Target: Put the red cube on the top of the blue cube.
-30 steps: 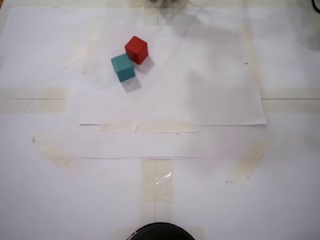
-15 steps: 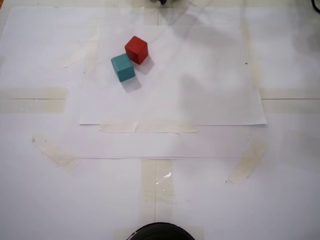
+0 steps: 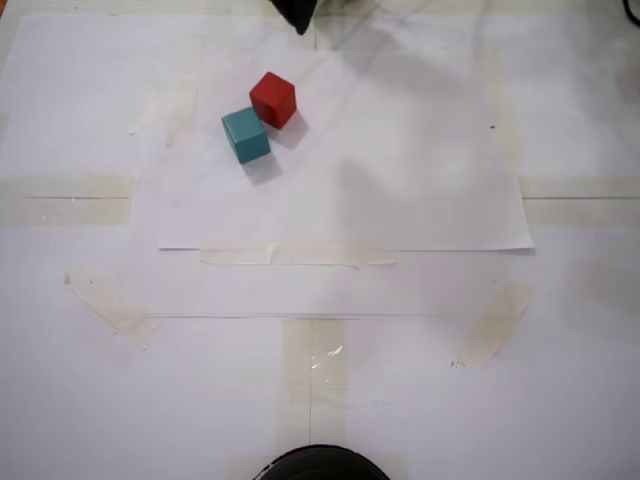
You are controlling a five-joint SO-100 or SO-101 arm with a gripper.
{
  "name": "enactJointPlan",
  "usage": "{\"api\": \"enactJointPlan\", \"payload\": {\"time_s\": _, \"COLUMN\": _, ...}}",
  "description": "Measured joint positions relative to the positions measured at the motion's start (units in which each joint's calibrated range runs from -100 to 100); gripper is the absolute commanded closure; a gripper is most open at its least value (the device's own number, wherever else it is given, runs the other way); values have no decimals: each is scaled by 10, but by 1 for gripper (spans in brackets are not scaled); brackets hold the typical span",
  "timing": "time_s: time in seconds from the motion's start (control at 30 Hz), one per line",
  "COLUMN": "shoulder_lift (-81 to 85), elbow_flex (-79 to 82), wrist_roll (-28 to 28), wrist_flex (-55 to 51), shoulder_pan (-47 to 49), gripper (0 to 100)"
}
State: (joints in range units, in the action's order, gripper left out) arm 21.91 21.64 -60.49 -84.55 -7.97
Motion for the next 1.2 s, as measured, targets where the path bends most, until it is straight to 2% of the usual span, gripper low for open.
{"api": "enactJointPlan", "payload": {"time_s": 0.2, "shoulder_lift": 0, "elbow_flex": 20, "wrist_roll": 17, "wrist_flex": 41, "shoulder_pan": -4, "gripper": 99}}
{"api": "enactJointPlan", "payload": {"time_s": 0.7, "shoulder_lift": 0, "elbow_flex": 88, "wrist_roll": 41, "wrist_flex": 81, "shoulder_pan": -31, "gripper": 89}}
{"api": "enactJointPlan", "payload": {"time_s": 1.03, "shoulder_lift": -1, "elbow_flex": 142, "wrist_roll": 62, "wrist_flex": 150, "shoulder_pan": -31, "gripper": 75}}
{"api": "enactJointPlan", "payload": {"time_s": 1.2, "shoulder_lift": -1, "elbow_flex": 144, "wrist_roll": 62, "wrist_flex": 156, "shoulder_pan": -28, "gripper": 74}}
